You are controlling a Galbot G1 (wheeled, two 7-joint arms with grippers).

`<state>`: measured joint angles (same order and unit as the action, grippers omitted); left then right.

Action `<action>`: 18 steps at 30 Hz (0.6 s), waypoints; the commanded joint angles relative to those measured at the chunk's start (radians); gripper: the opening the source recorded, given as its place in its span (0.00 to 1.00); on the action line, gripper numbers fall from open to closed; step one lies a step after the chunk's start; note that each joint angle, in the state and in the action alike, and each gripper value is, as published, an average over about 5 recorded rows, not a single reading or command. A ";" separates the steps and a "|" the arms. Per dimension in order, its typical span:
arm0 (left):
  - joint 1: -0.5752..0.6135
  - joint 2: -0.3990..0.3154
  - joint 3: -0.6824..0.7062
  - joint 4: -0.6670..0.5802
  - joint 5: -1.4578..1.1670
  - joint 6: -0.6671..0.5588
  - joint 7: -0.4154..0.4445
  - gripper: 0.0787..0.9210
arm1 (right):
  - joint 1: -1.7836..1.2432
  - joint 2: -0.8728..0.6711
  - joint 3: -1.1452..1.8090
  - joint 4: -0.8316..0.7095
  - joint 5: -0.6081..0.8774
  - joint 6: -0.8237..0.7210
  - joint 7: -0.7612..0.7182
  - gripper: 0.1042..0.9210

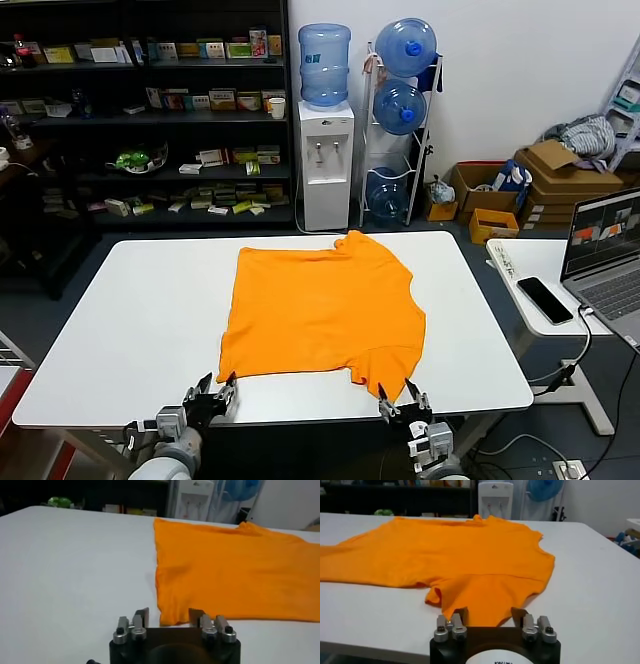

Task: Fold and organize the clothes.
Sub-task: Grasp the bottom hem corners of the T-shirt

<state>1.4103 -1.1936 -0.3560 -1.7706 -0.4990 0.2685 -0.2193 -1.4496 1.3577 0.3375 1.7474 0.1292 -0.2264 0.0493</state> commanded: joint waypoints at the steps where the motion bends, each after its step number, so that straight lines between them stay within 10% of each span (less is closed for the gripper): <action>1: -0.021 -0.011 0.012 0.035 0.002 0.003 -0.016 0.44 | 0.019 0.007 -0.007 -0.032 -0.016 0.006 0.002 0.42; 11: -0.001 -0.014 0.016 -0.010 -0.012 -0.030 -0.033 0.11 | -0.004 -0.009 -0.028 -0.019 0.006 0.043 0.042 0.07; 18: 0.098 0.009 0.003 -0.136 -0.037 -0.039 -0.053 0.02 | -0.126 -0.082 -0.040 0.096 0.056 0.098 0.090 0.03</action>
<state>1.4435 -1.1915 -0.3518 -1.8202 -0.5286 0.2362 -0.2601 -1.5351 1.2995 0.3134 1.8076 0.1659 -0.1521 0.1194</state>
